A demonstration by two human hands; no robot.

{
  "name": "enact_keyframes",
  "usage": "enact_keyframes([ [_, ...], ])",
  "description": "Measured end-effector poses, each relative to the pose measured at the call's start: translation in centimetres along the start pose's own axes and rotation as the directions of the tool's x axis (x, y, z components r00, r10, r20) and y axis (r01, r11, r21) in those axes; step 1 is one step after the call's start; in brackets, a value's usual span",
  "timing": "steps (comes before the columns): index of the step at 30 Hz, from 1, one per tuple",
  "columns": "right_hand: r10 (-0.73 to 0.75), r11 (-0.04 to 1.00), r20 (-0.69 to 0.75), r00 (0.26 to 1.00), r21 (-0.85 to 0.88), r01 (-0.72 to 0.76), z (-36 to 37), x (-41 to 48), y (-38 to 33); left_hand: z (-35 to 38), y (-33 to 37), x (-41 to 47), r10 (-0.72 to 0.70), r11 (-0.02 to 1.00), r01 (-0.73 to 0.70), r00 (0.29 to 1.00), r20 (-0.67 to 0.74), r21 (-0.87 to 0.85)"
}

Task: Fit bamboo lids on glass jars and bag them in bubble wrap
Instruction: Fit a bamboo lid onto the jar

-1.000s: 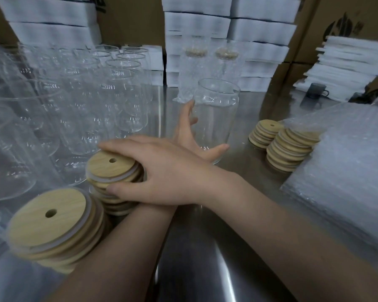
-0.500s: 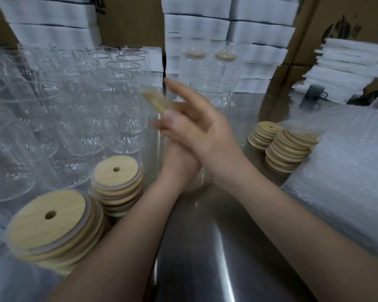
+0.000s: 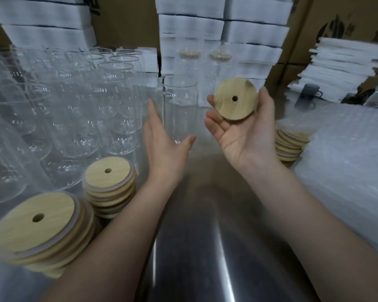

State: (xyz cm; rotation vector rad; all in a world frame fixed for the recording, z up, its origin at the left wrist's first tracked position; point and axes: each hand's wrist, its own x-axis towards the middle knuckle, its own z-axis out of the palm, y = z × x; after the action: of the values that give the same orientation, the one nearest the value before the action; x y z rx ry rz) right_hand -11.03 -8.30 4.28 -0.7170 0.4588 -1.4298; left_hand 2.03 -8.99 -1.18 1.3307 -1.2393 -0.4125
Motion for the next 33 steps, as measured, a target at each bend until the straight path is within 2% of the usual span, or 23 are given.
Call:
enact_keyframes([
  [5, -0.075, 0.967, -0.098, 0.992, -0.251, 0.048, -0.8, 0.6, 0.3, 0.0, 1.0, -0.6, 0.068, 0.997, -0.066, 0.997, -0.042, 0.048],
  [8, -0.126, 0.923, -0.079, 0.989, -0.374, 0.088, -1.0, 0.6, 0.2, -0.2, 2.2, -1.0, 0.176, 0.975, -0.162, 0.980, -0.087, 0.151],
  [11, -0.169, 0.888, -0.083, 0.982, -0.445, 0.115, -1.1, 0.7, 0.3, -0.5, 3.4, -1.6, 0.392, 0.907, -0.359, 0.910, -0.133, 0.221],
  [15, -0.177, 0.889, -0.077, 0.981, -0.441, 0.126, -0.9, 0.5, 0.5, -0.1, 4.5, -2.5, 0.590, 0.780, -0.572, 0.807, 0.006, 0.254],
  [19, -0.282, 0.837, -0.071, 0.957, -0.506, 0.209, -0.6, 0.1, 0.6, 0.5, 4.7, -3.1, 0.565, 0.761, -0.610, 0.790, 0.236, 0.220],
  [22, -0.333, 0.790, -0.047, 0.942, -0.560, 0.251, -0.4, -0.1, 0.7, 0.7, 4.5, -3.1, 0.549, 0.754, -0.619, 0.777, 0.307, 0.220],
  [27, -0.268, 0.841, -0.073, 0.961, -0.505, 0.196, 0.1, -0.3, 0.4, 0.8, 4.6, -3.0, 0.569, 0.759, -0.628, 0.768, 0.294, 0.172],
  [30, -0.201, 0.882, -0.020, 0.979, -0.440, 0.172, 0.4, -0.4, 0.5, 0.6, 4.6, -3.1, 0.578, 0.793, -0.604, 0.787, 0.218, 0.078],
  [33, -0.150, 0.875, 0.055, 0.987, -0.457, 0.159, 0.6, -0.4, 0.8, 0.4, 4.5, -3.2, 0.555, 0.832, -0.554, 0.827, 0.093, -0.043],
])
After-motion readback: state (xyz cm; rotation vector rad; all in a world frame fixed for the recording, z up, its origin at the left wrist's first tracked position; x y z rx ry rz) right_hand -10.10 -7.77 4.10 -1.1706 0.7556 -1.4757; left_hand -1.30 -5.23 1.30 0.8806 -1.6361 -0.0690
